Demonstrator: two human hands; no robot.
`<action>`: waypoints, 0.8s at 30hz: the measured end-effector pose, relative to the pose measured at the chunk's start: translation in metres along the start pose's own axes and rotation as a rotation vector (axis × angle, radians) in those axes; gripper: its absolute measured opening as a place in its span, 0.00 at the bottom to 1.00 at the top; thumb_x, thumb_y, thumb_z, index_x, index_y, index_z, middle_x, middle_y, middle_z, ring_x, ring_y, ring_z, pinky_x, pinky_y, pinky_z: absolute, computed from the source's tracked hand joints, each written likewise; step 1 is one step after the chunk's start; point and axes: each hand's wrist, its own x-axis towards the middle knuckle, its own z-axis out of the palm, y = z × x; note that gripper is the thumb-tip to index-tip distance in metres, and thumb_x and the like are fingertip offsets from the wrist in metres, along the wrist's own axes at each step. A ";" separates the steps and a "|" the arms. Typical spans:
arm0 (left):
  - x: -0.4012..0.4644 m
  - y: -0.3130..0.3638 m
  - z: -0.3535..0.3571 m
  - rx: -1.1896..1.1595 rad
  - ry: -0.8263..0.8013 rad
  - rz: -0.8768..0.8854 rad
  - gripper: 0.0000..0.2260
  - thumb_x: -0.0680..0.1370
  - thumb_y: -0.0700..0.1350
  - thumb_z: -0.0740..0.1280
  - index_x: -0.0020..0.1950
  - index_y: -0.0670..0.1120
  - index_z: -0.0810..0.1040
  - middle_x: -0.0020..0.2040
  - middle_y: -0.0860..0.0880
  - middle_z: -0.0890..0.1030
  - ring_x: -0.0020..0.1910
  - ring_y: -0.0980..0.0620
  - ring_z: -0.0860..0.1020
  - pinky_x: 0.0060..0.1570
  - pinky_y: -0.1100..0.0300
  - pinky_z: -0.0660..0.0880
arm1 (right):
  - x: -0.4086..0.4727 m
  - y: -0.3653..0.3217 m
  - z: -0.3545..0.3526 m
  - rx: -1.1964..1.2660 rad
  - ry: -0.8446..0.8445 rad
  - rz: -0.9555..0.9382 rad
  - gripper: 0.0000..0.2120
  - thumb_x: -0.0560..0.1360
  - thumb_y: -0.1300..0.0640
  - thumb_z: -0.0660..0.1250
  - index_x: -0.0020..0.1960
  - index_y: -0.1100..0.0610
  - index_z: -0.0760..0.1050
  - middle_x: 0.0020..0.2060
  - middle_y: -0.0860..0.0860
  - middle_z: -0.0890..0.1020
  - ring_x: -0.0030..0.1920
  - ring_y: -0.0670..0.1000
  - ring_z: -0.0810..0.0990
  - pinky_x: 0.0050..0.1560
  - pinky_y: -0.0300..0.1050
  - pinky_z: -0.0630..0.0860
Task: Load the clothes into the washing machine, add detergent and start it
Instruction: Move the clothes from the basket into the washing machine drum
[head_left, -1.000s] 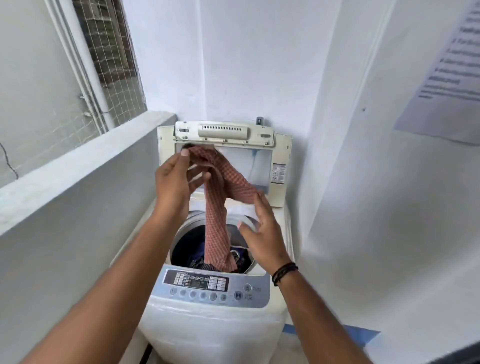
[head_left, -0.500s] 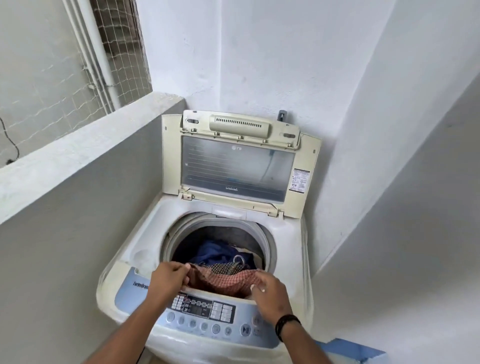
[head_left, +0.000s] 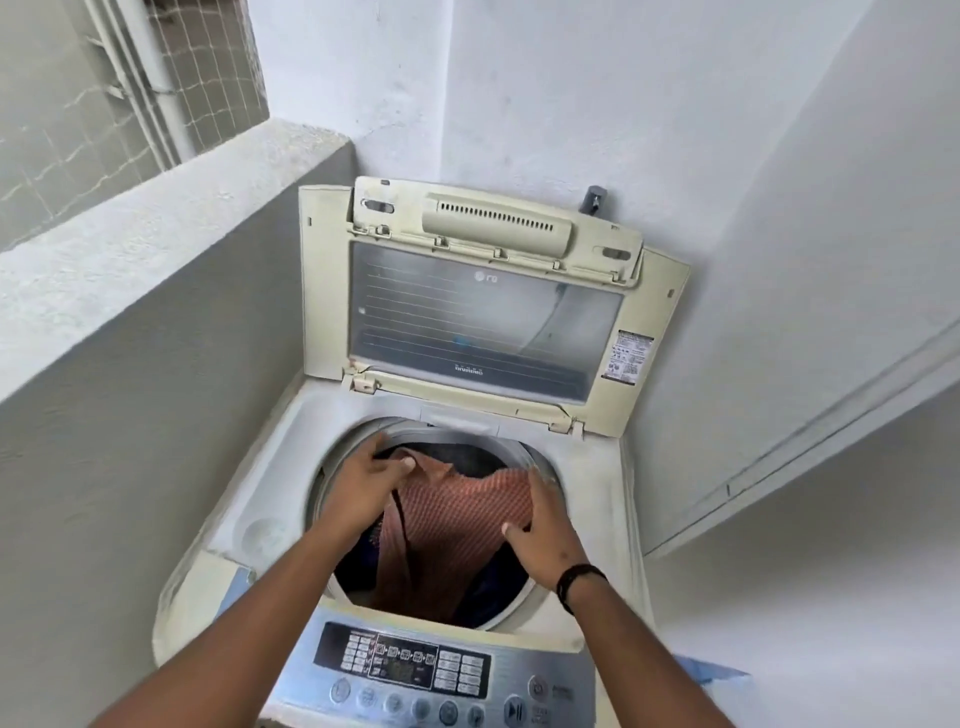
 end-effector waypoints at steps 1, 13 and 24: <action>0.005 -0.003 0.001 0.014 -0.018 -0.008 0.33 0.74 0.53 0.73 0.77 0.53 0.66 0.53 0.48 0.85 0.52 0.49 0.83 0.59 0.43 0.78 | 0.000 -0.001 0.002 -0.013 0.002 0.015 0.37 0.79 0.54 0.65 0.81 0.51 0.49 0.80 0.50 0.51 0.80 0.52 0.52 0.78 0.47 0.53; -0.021 -0.042 0.081 0.008 -0.259 -0.066 0.05 0.80 0.44 0.69 0.55 0.48 0.81 0.46 0.46 0.86 0.41 0.51 0.82 0.39 0.56 0.76 | -0.057 0.021 0.012 0.073 0.319 0.050 0.22 0.78 0.56 0.65 0.72 0.53 0.71 0.63 0.50 0.79 0.63 0.49 0.77 0.67 0.46 0.73; -0.161 -0.024 0.171 0.093 -0.609 0.137 0.05 0.78 0.39 0.68 0.45 0.46 0.83 0.39 0.47 0.85 0.36 0.50 0.82 0.41 0.54 0.76 | -0.247 0.110 -0.003 0.196 0.957 0.258 0.08 0.77 0.62 0.68 0.53 0.54 0.84 0.47 0.45 0.83 0.50 0.44 0.79 0.56 0.42 0.76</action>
